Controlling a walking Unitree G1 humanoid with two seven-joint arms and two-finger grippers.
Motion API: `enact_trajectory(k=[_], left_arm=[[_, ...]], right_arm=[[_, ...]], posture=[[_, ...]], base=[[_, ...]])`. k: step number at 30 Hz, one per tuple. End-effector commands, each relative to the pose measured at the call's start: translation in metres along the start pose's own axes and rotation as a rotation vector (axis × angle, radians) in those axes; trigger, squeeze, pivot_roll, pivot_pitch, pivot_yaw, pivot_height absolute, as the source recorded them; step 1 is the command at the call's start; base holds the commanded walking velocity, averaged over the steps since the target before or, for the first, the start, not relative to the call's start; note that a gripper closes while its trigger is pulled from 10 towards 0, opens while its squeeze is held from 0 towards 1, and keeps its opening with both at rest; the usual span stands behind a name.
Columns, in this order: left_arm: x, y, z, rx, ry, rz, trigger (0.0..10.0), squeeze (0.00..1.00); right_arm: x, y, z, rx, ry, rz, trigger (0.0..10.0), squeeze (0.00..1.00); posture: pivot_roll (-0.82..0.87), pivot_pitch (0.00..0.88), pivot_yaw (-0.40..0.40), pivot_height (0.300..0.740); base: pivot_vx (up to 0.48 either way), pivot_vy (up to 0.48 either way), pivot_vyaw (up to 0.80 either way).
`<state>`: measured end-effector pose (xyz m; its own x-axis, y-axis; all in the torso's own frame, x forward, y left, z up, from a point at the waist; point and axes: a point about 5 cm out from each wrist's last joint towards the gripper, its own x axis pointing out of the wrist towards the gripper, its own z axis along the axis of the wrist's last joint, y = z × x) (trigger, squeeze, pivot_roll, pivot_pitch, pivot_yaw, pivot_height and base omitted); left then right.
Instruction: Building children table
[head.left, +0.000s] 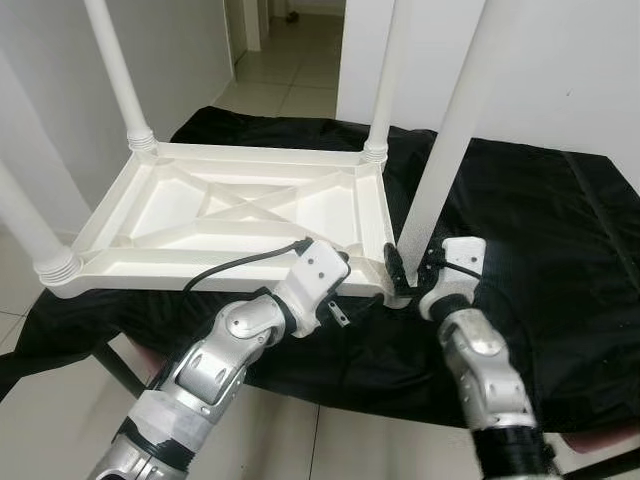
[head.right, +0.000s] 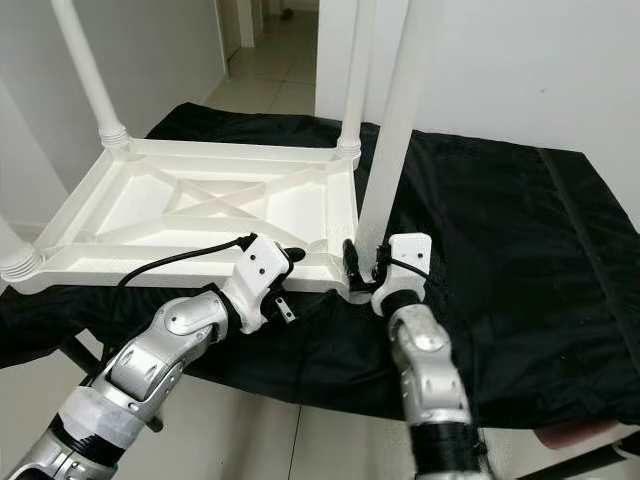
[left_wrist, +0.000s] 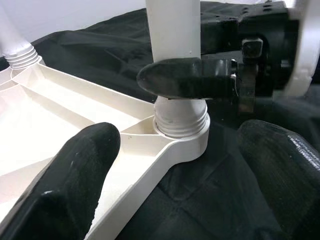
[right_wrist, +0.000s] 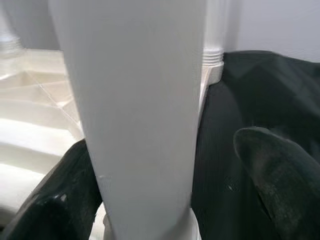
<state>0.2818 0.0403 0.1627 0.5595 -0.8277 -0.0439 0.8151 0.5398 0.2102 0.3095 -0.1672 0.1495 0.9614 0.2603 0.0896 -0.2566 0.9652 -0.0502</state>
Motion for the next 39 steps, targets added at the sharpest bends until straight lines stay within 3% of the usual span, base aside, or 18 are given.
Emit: enact_trajectory(k=[1, 7, 15, 16, 18, 19, 20, 21, 37, 38, 39], left_arm=[[-0.001, -0.007, -0.002, -0.008, 0.007, -0.093, 10.0, 0.00], [-0.002, -0.006, -0.002, -0.008, 0.010, -0.099, 10.0, 0.00], [-0.009, -0.006, 0.001, -0.041, 0.009, -0.141, 10.0, 0.00], [-0.010, -0.005, 0.004, -0.053, 0.000, -0.146, 10.0, 0.00], [-0.010, -0.005, 0.007, -0.059, -0.009, -0.148, 10.0, 0.00], [-0.009, -0.005, 0.009, -0.057, -0.014, -0.149, 10.0, 0.00], [-0.009, -0.005, 0.009, -0.057, -0.014, -0.149, 10.0, 0.00], [-0.009, -0.005, 0.009, -0.053, -0.014, -0.148, 10.0, 0.00], [-0.012, -0.008, 0.006, -0.066, 0.003, -0.140, 10.0, 0.00], [-0.012, -0.008, 0.006, -0.067, 0.003, -0.139, 10.0, 0.00], [-0.011, -0.007, 0.006, -0.067, 0.003, -0.139, 10.0, 0.00]], right_arm=[[0.002, -0.003, -0.003, -0.002, 0.030, 0.047, 10.0, 0.00], [0.013, -0.008, -0.011, -0.090, 0.111, 0.275, 10.0, 0.00], [0.021, -0.007, -0.014, -0.129, 0.150, 0.416, 10.0, 0.00], [0.023, -0.008, -0.015, -0.136, 0.161, 0.441, 8.6, 0.00], [0.025, -0.008, -0.017, -0.129, 0.171, 0.459, 8.6, 0.00], [0.027, -0.009, -0.019, -0.127, 0.185, 0.473, 3.2, 0.00], [0.027, -0.009, -0.019, -0.127, 0.185, 0.473, 3.2, 0.00], [0.028, -0.011, -0.022, -0.121, 0.200, 0.479, 0.0, 0.00], [0.019, -0.023, -0.039, -0.038, 0.235, 0.335, 0.2, 0.00], [0.017, -0.022, -0.039, -0.020, 0.227, 0.304, 10.0, 0.00], [0.016, -0.021, -0.039, -0.008, 0.222, 0.283, 10.0, 0.00]], posture=[[-0.03, 0.000, -0.040, 0.740], [-0.03, 0.000, -0.027, 0.740], [-0.02, 0.000, -0.019, 0.740], [-0.01, 0.000, -0.020, 0.740], [-0.01, 0.000, -0.020, 0.740], [-0.01, 0.000, -0.022, 0.740], [-0.01, 0.000, -0.022, 0.740], [-0.01, 0.000, -0.025, 0.740], [-0.02, 0.000, -0.022, 0.740], [-0.03, 0.000, -0.020, 0.740], [-0.03, 0.000, -0.020, 0.740]], base=[[0.000, 0.000, 0.00], [0.000, 0.000, 0.00], [0.000, 0.000, 0.00], [0.000, 0.000, 0.00], [0.000, 0.000, 0.00], [0.000, 0.000, 0.00], [0.000, 0.000, 0.00], [0.000, 0.000, 0.00], [0.000, 0.000, 0.00], [0.000, 0.000, 0.00], [0.000, 0.000, 0.00]])
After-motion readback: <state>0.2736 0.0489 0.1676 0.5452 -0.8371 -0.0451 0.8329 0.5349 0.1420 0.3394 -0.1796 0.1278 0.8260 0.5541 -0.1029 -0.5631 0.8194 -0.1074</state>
